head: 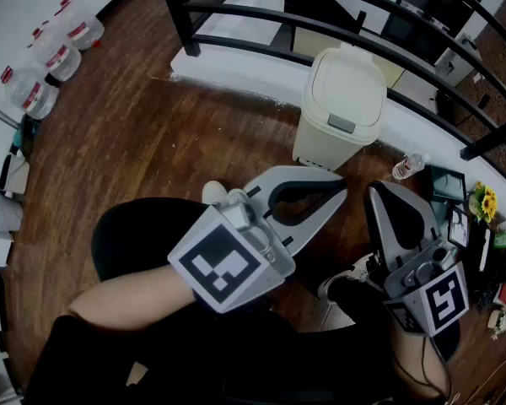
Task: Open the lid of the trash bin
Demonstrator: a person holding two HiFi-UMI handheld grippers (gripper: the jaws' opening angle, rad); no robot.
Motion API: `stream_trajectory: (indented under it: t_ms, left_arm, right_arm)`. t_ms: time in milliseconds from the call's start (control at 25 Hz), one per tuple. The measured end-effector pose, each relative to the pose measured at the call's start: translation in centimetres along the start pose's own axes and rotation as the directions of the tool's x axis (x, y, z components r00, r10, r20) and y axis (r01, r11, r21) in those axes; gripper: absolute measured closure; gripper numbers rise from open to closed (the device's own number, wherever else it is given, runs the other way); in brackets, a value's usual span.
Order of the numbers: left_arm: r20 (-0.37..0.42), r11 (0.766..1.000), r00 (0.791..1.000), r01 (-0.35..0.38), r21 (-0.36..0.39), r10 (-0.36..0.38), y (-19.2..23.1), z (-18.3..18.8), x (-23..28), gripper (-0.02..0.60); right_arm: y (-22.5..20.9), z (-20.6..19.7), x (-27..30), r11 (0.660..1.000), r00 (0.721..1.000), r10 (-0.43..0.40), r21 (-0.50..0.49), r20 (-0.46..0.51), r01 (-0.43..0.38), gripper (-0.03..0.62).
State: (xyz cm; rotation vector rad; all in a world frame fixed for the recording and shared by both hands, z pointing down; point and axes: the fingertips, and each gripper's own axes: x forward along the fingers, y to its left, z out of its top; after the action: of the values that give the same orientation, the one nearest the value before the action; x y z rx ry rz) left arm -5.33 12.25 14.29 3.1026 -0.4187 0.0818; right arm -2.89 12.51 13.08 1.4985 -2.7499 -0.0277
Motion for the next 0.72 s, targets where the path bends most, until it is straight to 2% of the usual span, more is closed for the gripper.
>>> stream_trajectory:
  t_ms: [160, 280, 480, 720]
  left_arm:
    - [-0.004, 0.999, 1.0, -0.024, -0.037, 0.024, 3.4, 0.4, 2.2, 0.549]
    - [-0.008, 0.999, 0.999, -0.037, -0.03, 0.037, 5.8, 0.4, 4.5, 0.549]
    - [-0.045, 0.998, 0.998, -0.051, -0.03, 0.049, 9.5, -0.9, 8.3, 0.549]
    - [-0.042, 0.999, 0.998, -0.046, -0.002, 0.046, 13.6, -2.3, 13.2, 0.549]
  right_arm:
    - [-3.0, -0.2, 1.9, 1.0, 1.0, -0.008, -0.016, -0.023, 0.007, 0.574]
    - [-6.1, 0.3, 3.5, 1.0, 1.0, -0.031, -0.006, 0.005, 0.031, 0.574]
    - [-10.7, -1.0, 5.7, 0.999, 0.999, -0.04, -0.036, -0.021, 0.04, 0.574]
    - [-15.5, -2.5, 8.2, 0.997, 0.999, -0.043, -0.066, -0.033, 0.041, 0.574]
